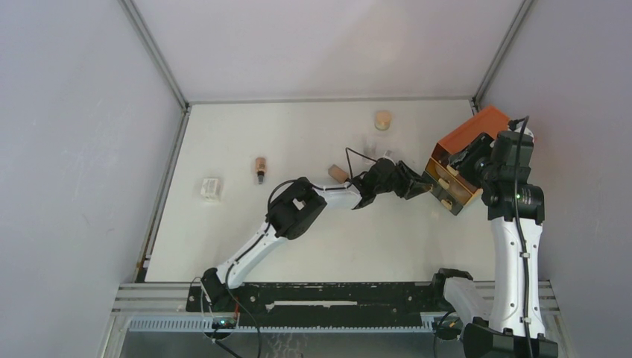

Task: Organize the makeup
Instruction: Open the drawer in the storage box.

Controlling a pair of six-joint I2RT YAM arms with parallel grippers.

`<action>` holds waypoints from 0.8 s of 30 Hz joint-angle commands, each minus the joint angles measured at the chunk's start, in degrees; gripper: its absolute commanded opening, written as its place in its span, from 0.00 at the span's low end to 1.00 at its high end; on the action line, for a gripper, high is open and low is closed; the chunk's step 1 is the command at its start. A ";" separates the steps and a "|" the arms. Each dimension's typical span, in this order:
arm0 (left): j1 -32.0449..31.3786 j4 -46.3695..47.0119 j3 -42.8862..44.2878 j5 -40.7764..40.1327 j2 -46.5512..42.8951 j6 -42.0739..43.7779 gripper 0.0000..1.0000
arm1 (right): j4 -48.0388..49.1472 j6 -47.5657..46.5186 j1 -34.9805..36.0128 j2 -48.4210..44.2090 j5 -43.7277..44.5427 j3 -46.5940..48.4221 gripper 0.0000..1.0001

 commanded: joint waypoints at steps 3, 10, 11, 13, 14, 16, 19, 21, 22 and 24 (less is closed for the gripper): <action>-0.21 2.95 3.61 -1.68 0.30 -1.06 0.37 | 1.31 -1.48 0.67 -0.07 1.07 1.33 0.52; 0.20 5.82 -4.84 -0.18 -5.36 1.52 0.29 | 1.02 -1.66 0.79 -0.04 1.96 1.36 0.52; 0.36 6.36 -8.86 0.04 -7.36 2.58 0.29 | 0.99 -1.65 0.86 -0.06 2.23 1.36 0.52; 0.84 6.88 -15.83 0.26 -11.77 4.94 0.29 | 1.05 -1.74 0.86 0.02 2.47 1.36 0.52; 1.25 6.96 -19.19 0.46 -13.71 5.94 0.29 | 1.10 -1.75 0.87 0.11 2.48 1.35 0.52; 2.09 7.73 -25.76 0.83 -17.81 7.48 0.29 | 1.32 -1.58 0.90 0.51 2.26 1.36 0.52; 2.99 8.74 -34.43 1.92 -22.62 9.22 0.29 | 1.86 -1.28 0.98 1.19 1.83 1.36 0.52; 3.20 8.74 -38.92 2.57 -24.77 9.82 0.29 | 2.06 -1.01 1.00 1.65 1.73 1.36 0.52; 3.21 8.81 -40.86 2.84 -25.43 9.83 0.29 | 2.19 -0.82 0.93 1.82 1.70 1.36 0.52; 3.21 9.19 -43.49 3.35 -26.59 9.49 0.29 | 2.42 -0.61 0.93 2.04 1.73 1.35 0.52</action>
